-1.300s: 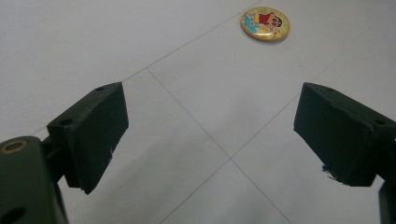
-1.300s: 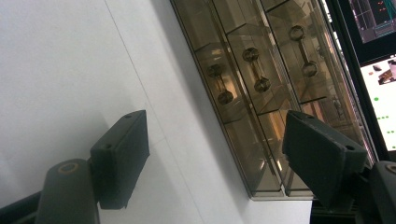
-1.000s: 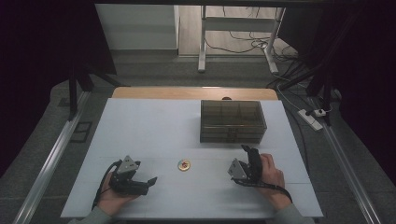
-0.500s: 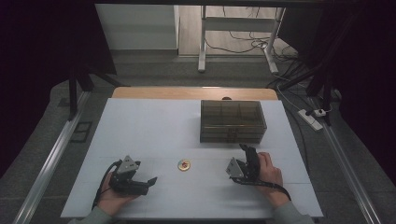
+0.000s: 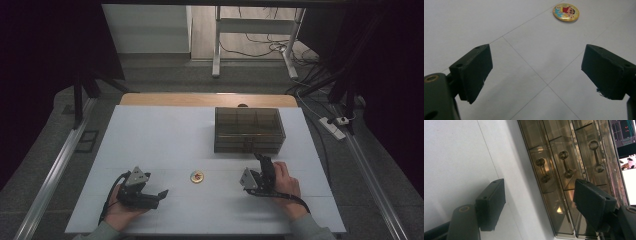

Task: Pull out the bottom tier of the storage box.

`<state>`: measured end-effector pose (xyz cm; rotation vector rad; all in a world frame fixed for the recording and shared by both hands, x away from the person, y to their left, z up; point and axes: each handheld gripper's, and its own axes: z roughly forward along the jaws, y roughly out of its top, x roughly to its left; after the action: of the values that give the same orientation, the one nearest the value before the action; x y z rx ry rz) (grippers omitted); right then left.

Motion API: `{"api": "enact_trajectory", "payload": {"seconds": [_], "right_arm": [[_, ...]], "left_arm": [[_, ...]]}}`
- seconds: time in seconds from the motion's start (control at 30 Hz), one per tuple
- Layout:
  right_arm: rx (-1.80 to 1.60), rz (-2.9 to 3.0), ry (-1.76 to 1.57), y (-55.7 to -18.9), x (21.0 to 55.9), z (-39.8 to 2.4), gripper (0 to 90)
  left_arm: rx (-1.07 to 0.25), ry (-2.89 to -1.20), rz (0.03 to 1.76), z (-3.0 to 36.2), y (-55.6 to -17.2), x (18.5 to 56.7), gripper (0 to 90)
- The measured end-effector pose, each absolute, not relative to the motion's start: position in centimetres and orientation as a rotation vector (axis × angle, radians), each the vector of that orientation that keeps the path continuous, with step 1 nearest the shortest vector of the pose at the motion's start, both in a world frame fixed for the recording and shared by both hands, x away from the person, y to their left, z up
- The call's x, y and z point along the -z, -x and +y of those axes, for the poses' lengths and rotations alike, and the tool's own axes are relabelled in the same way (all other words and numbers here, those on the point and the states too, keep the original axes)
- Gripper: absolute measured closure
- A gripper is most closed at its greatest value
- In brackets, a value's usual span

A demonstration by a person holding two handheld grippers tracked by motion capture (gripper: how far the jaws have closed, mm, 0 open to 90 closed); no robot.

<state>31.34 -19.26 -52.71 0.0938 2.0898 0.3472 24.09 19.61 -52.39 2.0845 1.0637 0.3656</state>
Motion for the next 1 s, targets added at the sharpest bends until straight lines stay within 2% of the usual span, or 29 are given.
{"api": "enact_trajectory", "payload": {"seconds": [1.0], "right_arm": [[-0.305,2.071,-0.055,-32.39,53.13,-18.41,30.7]], "left_arm": [[-0.365,-2.087,1.061,19.63,-24.09,52.41,10.6]]}}
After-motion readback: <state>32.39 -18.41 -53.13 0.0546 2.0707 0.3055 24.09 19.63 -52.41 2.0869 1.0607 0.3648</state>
